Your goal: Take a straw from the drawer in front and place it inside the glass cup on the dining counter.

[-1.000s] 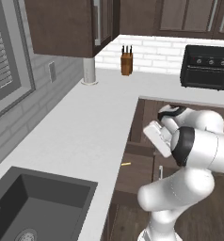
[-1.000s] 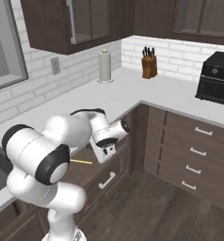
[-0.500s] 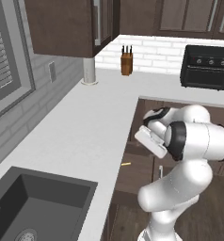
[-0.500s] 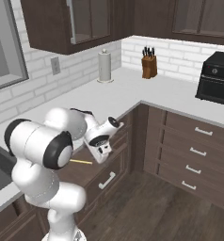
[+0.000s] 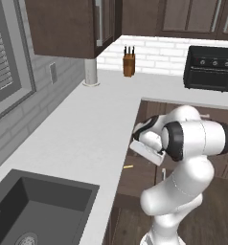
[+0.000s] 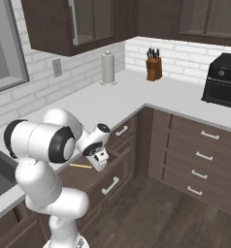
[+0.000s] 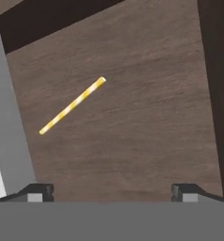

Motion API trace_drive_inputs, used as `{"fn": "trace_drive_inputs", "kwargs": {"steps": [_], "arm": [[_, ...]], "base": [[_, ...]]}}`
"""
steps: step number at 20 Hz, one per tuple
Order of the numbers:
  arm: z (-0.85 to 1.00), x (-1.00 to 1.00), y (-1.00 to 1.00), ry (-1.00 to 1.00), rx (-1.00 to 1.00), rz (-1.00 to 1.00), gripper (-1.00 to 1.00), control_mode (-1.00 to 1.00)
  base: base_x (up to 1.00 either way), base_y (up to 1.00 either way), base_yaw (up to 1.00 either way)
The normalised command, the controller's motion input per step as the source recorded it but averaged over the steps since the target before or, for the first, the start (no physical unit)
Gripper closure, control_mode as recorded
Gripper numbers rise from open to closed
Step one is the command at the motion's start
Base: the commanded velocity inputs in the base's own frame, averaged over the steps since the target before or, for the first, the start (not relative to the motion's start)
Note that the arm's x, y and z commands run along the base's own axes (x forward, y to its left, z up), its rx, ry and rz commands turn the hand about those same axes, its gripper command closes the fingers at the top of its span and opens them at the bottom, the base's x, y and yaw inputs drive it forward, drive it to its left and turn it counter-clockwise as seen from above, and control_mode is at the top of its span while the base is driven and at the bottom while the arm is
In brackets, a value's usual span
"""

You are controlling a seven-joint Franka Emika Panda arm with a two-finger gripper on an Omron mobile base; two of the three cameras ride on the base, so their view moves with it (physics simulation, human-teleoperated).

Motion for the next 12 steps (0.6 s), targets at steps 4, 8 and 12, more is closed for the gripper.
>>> {"fn": "trace_drive_inputs", "kwargs": {"steps": [4, 8, 12], "arm": [[-0.30, 0.04, 0.06, 0.00, -0.11, 0.00, -1.00, -1.00], [-0.38, 0.00, -0.01, 0.00, -0.09, 0.00, -1.00, -1.00], [-0.43, 0.00, -0.03, -0.01, -0.07, 0.00, -1.00, -1.00]], "base": [[0.00, 0.00, 0.00], [0.00, 0.00, 0.00], [0.00, 0.00, 0.00]]}}
